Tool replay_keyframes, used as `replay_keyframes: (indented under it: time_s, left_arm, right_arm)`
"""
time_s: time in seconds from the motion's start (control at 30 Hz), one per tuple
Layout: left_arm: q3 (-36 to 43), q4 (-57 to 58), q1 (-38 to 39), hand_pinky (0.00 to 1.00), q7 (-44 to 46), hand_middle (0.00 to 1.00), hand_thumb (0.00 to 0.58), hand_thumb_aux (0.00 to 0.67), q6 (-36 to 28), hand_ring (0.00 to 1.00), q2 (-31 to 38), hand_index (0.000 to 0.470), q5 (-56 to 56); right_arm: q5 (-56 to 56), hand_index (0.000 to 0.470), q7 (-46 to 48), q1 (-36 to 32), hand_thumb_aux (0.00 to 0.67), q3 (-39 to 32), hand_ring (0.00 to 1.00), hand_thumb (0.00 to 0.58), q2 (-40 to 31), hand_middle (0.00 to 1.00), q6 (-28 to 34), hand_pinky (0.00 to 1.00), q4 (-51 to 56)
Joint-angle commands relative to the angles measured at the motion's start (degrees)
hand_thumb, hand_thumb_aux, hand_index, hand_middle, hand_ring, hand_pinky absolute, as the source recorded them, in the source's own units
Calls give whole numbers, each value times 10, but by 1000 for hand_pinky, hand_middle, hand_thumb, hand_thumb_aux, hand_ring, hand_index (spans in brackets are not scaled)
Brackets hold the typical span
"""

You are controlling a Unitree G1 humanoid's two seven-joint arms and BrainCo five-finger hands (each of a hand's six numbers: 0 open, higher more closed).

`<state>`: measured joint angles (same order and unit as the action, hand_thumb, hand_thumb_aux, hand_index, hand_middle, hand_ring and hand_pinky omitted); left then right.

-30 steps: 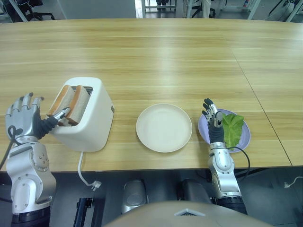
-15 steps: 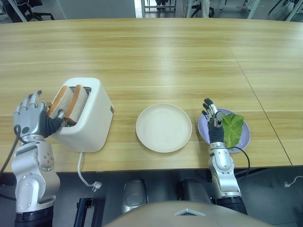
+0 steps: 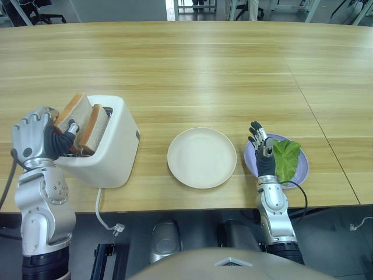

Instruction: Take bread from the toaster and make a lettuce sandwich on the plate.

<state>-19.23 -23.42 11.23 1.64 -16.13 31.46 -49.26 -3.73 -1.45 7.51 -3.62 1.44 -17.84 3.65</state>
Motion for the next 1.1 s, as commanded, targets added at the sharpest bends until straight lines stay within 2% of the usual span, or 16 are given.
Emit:
replay_keyframes:
  time_s: [0.03, 0.5, 0.63, 0.83, 1.1]
  left_arm:
    - [0, -3, -7, 1000, -7, 1000, 580, 670, 9, 1000, -2, 460, 13]
    - [-60, -30, -90, 1000, -111, 1000, 580, 670, 34, 1000, -8, 460, 45]
    - [-66, -27, -111, 1000, -115, 1000, 580, 670, 50, 1000, -10, 460, 72]
    - [-48, -12, -128, 1000, -91, 1000, 580, 670, 86, 1000, -28, 460, 153]
    - [9, 10, -150, 1000, 37, 1000, 580, 670, 116, 1000, -55, 460, 342]
  right_arm:
    - [-1, 0, -1, 0, 0, 1, 0, 0, 0, 0, 10, 0, 6]
    - [-2, 0, -1, -7, 0, -2, 0, 0, 2, 0, 8, 0, 15]
    - [-3, 0, -1, -9, 0, -3, 0, 0, 2, 0, 7, 0, 18]
    - [-4, 0, 1, -13, 0, -6, 0, 0, 3, 0, 8, 0, 15]
    - [-3, 0, -7, -19, 0, 0, 0, 0, 3, 0, -2, 0, -2]
